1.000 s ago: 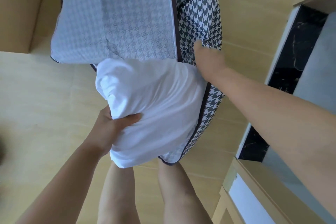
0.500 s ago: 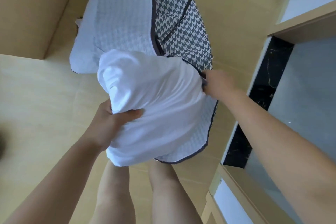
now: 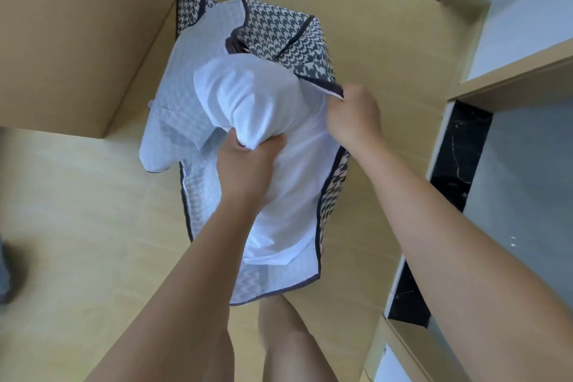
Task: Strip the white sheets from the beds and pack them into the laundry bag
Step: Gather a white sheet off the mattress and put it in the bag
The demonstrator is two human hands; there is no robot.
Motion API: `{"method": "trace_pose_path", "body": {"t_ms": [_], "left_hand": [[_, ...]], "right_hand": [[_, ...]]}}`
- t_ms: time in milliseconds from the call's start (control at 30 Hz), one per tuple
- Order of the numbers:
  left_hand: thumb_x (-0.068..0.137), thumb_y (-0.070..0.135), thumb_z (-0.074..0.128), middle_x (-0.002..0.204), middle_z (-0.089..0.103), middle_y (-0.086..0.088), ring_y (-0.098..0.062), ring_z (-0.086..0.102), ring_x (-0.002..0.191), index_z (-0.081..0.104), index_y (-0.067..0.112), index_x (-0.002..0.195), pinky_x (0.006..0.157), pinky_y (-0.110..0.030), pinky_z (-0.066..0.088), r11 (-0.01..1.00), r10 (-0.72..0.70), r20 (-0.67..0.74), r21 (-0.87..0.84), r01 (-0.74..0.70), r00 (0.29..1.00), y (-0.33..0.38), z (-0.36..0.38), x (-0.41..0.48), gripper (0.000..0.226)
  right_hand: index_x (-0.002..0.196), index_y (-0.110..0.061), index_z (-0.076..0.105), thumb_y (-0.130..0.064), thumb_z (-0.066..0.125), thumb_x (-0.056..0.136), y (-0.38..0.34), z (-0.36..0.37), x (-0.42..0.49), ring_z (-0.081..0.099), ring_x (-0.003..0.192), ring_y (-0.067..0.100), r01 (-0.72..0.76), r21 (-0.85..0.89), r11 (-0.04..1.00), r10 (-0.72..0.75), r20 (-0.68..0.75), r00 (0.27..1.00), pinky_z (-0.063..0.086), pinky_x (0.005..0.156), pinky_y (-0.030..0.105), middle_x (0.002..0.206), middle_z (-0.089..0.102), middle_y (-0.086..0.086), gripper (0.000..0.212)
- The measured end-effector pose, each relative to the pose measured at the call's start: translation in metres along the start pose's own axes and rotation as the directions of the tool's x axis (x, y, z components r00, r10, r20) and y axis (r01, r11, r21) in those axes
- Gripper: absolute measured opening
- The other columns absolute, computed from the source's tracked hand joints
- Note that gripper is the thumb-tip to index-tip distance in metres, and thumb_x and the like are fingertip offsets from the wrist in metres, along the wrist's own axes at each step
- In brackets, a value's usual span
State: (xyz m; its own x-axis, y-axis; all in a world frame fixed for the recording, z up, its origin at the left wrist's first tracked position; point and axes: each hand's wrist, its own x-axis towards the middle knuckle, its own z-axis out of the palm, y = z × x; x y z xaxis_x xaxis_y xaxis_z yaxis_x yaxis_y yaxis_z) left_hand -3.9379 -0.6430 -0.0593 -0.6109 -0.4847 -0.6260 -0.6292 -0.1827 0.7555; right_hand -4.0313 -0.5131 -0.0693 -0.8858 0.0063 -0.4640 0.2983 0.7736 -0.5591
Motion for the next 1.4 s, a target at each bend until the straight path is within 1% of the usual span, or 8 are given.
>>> {"method": "trace_pose_path", "body": {"t_ms": [133,300,400,700,833,1000,1133,1400], "left_hand": [[0.075,0.043,0.067,0.079,0.056,0.005,-0.025,0.057,0.084,0.044,0.015,0.101,0.065,-0.033,0.038,0.908,0.211,0.031,0.365,-0.207,0.977,0.051,0.030,0.030,0.044],[0.098,0.042,0.029,0.147,0.035,-0.020,-0.032,0.031,0.136,0.034,0.009,0.144,0.113,-0.042,0.023,0.770,0.041,0.448,0.556,-0.313,0.893,0.069,0.060,0.096,0.058],[0.092,0.034,0.023,0.110,0.059,-0.022,-0.021,0.048,0.096,0.061,-0.003,0.099,0.089,-0.032,0.036,0.888,0.101,0.648,0.283,-0.362,0.755,0.078,0.054,0.115,0.053],[0.086,0.046,0.064,0.091,0.063,0.012,-0.005,0.058,0.082,0.055,0.027,0.110,0.071,-0.017,0.040,0.851,-0.166,0.601,0.488,-0.194,0.782,0.006,-0.029,0.074,0.031],[0.102,0.023,0.040,0.059,0.044,-0.002,-0.026,0.045,0.067,0.036,0.015,0.064,0.058,-0.030,0.031,0.809,-0.142,0.300,0.584,-0.064,0.943,-0.006,-0.041,0.079,0.039],[0.097,0.010,0.040,0.083,0.060,-0.018,-0.036,0.057,0.082,0.041,0.012,0.071,0.066,-0.036,0.041,0.618,0.015,0.515,0.669,-0.413,0.857,0.024,-0.036,0.077,0.027],[0.090,0.006,0.046,0.095,0.067,-0.016,-0.035,0.059,0.089,0.062,0.006,0.088,0.074,-0.037,0.045,0.514,0.059,0.706,0.584,-0.628,0.705,0.049,-0.026,0.055,0.016],[0.092,0.032,0.058,0.104,0.064,0.004,-0.019,0.056,0.095,0.057,0.021,0.121,0.075,-0.028,0.040,0.617,0.017,0.565,0.643,-0.453,0.825,-0.002,-0.071,0.055,0.031]], "right_hand": [[0.057,-0.020,0.034,-0.010,0.044,0.092,-0.046,-0.015,0.018,0.026,0.053,0.019,-0.043,0.279,0.959,0.063,-0.061,0.996,0.021,0.048,0.029,0.056,0.033,-0.002,0.038],[0.061,-0.019,0.035,-0.011,0.045,0.089,-0.080,-0.002,0.066,0.035,0.062,0.023,-0.108,0.378,0.920,0.160,-0.109,0.981,0.029,0.056,0.026,0.061,0.036,0.000,0.031],[0.063,-0.015,0.039,-0.009,0.043,0.089,-0.089,0.014,0.091,0.040,0.061,0.022,-0.143,0.334,0.932,0.184,-0.096,0.978,0.032,0.059,0.027,0.068,0.045,0.005,0.026],[0.067,-0.020,0.027,-0.003,0.037,0.093,-0.122,0.052,0.115,0.036,0.064,0.020,-0.252,0.358,0.899,0.270,-0.001,0.963,0.026,0.057,0.030,0.073,0.035,0.001,0.033],[0.104,-0.010,0.041,-0.008,0.045,0.092,-0.125,0.063,0.096,0.046,0.070,0.017,-0.250,0.347,0.904,0.262,0.013,0.965,0.036,0.055,0.027,0.085,0.042,0.001,0.013],[0.148,-0.012,0.023,-0.055,0.067,0.069,-0.099,0.074,0.021,0.042,0.131,0.022,-0.265,0.311,0.913,0.248,0.092,0.964,0.037,0.107,0.042,0.145,0.042,0.002,0.100],[0.089,-0.016,0.059,-0.031,0.057,0.090,-0.079,0.063,-0.014,0.056,0.088,0.022,-0.539,0.497,0.680,0.480,0.253,0.840,0.045,0.074,0.034,0.094,0.060,0.004,0.015],[0.096,-0.004,0.056,-0.020,0.036,0.100,-0.080,0.079,-0.001,0.062,0.088,0.033,-0.431,0.306,0.849,0.419,0.106,0.902,0.052,0.088,0.053,0.089,0.056,0.011,0.026]]}}
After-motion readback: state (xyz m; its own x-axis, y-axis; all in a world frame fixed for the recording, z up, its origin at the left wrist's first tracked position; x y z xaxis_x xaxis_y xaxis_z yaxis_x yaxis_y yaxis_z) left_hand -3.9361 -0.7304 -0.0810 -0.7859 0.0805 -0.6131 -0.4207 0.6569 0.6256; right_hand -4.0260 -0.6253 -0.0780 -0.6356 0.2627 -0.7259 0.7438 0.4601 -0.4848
